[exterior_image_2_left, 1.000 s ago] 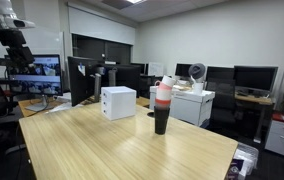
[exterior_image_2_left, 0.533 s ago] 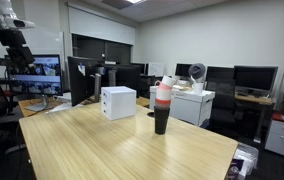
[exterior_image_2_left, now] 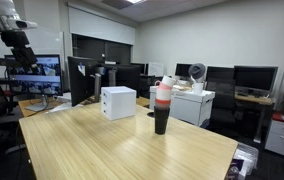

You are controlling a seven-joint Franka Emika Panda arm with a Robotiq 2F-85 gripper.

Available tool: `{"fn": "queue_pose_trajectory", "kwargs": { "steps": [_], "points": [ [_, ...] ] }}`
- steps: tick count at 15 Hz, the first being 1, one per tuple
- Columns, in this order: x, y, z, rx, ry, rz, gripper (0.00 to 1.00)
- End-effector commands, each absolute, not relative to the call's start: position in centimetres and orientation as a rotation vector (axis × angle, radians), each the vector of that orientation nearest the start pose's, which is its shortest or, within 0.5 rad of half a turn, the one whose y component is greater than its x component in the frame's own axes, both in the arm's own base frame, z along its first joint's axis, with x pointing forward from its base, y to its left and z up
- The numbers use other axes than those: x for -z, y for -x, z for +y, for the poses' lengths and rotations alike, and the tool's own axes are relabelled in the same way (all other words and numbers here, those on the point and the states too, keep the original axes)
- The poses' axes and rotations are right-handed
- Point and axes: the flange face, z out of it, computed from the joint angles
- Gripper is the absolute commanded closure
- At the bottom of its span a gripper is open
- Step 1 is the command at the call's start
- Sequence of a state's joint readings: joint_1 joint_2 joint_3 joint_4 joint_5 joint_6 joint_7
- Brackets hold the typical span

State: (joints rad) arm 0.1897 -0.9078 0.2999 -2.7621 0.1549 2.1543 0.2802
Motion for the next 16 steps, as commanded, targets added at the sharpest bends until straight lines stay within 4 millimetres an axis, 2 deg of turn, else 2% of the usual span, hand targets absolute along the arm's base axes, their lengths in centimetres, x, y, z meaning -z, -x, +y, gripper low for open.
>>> {"fn": "queue_pose_trajectory", "kwargs": {
  "steps": [1,4,7,11,16],
  "points": [
    [-47.1,-30.1,15.3,0.510,3.109,0.042,0.00],
    [-47.0,-32.1,14.9,0.567,3.097,0.162,0.00],
    [-47.7,-34.1,14.4,0.620,3.094,0.255,0.00],
    [-49.5,-36.9,13.5,0.658,3.105,0.357,0.00],
    [-51.9,-41.0,10.9,0.717,3.059,0.598,0.00]
  ]
}}
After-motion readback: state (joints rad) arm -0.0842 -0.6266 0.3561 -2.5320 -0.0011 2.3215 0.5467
